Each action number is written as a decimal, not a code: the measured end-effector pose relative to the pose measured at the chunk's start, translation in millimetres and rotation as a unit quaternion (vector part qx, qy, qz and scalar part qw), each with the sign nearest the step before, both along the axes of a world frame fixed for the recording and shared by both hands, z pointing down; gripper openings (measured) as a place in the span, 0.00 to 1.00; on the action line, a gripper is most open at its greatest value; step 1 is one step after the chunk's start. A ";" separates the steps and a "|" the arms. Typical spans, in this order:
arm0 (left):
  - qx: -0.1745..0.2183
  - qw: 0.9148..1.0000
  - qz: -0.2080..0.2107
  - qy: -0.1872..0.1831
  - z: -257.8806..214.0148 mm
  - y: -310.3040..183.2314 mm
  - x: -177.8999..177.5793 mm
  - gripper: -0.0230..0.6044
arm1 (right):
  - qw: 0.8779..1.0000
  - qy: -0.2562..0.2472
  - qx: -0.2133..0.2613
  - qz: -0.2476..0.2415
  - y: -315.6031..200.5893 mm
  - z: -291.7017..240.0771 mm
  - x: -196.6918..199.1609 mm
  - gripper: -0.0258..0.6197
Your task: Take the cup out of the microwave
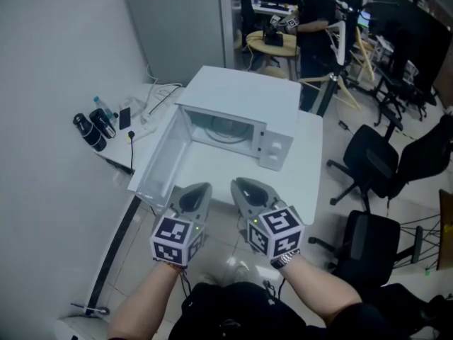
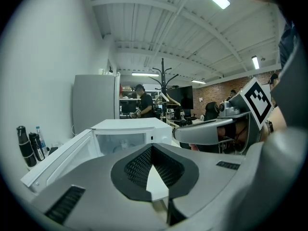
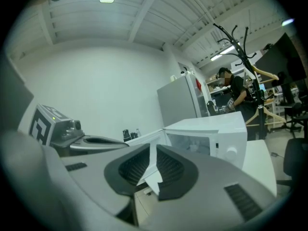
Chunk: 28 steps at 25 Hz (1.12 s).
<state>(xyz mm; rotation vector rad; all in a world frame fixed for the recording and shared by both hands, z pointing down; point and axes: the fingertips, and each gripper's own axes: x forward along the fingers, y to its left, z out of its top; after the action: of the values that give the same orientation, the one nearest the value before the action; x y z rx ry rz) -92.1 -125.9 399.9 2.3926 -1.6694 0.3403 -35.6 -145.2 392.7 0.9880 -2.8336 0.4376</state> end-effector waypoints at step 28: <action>-0.023 0.998 0.064 0.007 41.2 -112.7 -69.0 0.03 | 0.983 0.078 -0.041 0.158 -134.8 81.8 -71.0 0.44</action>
<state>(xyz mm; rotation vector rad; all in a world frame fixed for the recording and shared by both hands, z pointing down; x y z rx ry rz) -161.1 -238.6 441.1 2.4675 -1.4888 0.3779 -106.5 -280.0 474.5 1.3937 -2.5054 0.4785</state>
